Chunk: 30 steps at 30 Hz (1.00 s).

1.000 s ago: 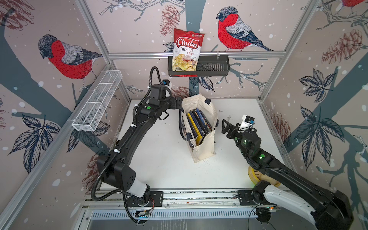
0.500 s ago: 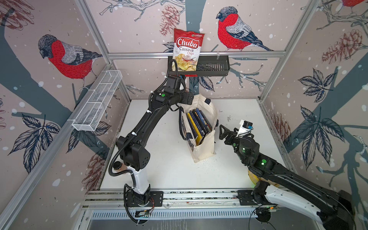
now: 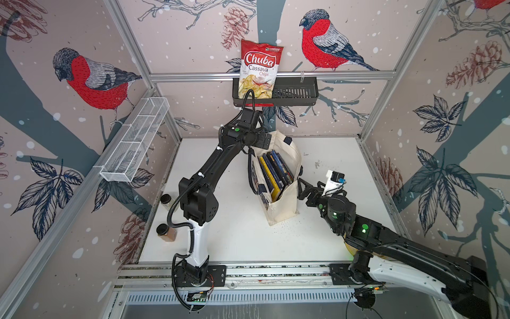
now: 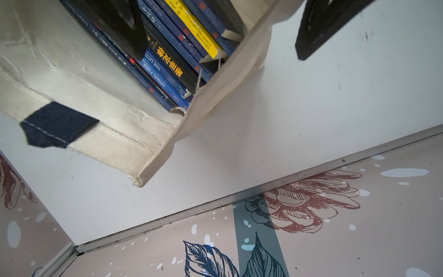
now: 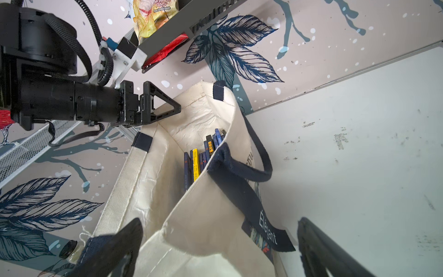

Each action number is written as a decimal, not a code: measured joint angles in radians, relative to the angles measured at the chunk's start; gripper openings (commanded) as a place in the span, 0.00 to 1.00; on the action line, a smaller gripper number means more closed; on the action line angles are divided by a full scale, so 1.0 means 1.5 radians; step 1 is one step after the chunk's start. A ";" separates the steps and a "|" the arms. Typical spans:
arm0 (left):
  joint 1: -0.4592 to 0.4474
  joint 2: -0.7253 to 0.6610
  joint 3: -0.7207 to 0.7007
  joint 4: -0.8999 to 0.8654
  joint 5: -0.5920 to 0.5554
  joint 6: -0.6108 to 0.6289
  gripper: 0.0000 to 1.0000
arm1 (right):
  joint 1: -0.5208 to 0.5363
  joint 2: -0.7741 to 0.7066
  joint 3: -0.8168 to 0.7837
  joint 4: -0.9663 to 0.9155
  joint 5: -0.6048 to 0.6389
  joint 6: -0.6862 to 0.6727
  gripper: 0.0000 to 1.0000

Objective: Take out the books from the canvas bag
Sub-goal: Adjust the canvas bag at the center of the board.

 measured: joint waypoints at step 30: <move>-0.022 0.030 0.057 -0.018 -0.070 0.061 0.90 | 0.027 0.039 0.042 -0.052 -0.050 0.172 1.00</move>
